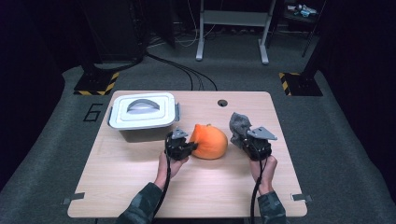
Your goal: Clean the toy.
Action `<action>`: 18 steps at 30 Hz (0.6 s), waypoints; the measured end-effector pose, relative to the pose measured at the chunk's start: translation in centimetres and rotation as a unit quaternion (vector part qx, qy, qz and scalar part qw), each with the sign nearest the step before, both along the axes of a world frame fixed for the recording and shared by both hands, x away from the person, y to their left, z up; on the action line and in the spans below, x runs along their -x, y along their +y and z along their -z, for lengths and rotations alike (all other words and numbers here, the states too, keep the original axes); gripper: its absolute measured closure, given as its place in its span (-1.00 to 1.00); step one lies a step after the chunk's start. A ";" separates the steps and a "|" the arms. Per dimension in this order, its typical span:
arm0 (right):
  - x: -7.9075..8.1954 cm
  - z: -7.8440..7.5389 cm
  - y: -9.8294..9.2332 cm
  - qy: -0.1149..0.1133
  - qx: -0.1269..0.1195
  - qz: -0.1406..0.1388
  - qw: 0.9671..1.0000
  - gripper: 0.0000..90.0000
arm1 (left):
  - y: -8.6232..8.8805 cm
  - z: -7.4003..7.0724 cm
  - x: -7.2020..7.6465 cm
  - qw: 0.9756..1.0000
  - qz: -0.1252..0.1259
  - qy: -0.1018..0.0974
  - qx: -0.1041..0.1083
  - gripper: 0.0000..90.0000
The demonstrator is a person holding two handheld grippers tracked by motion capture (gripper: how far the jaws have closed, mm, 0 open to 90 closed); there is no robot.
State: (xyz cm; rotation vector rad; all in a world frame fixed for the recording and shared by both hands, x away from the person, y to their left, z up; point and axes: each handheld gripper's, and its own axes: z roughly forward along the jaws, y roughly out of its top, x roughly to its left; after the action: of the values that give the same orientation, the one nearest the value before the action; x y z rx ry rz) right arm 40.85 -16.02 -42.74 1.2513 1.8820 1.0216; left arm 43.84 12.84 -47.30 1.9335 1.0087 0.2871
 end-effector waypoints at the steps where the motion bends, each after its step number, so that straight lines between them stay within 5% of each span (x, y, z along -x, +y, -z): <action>1: 0.2 -0.3 -0.3 -0.006 -0.002 0.001 1.000 0.75 | 0.0 0.0 0.0 1.000 -0.001 0.001 0.000 0.86; 4: 1.0 -1.3 -0.1 -0.014 -0.007 -0.012 1.000 0.75 | 0.0 0.0 0.0 1.000 -0.003 0.003 0.004 0.86; 9: 1.9 -1.8 3.2 -0.001 -0.017 -0.078 0.997 0.75 | -0.2 -0.1 0.1 1.000 -0.003 0.005 0.005 0.86; 13: 1.8 -0.7 6.9 0.013 0.008 -0.122 0.992 0.74 | -0.3 -0.2 0.2 1.000 0.003 0.007 0.004 0.86; 18: 0.7 1.1 9.2 0.030 0.041 -0.133 0.990 0.75 | -0.1 -0.1 0.2 1.000 0.001 0.009 0.001 0.86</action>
State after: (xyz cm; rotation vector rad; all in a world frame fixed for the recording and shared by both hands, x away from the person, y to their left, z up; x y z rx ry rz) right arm 40.12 -6.86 -43.85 1.0119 2.1570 1.0386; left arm 43.66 12.72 -47.19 1.9376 1.0183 0.2676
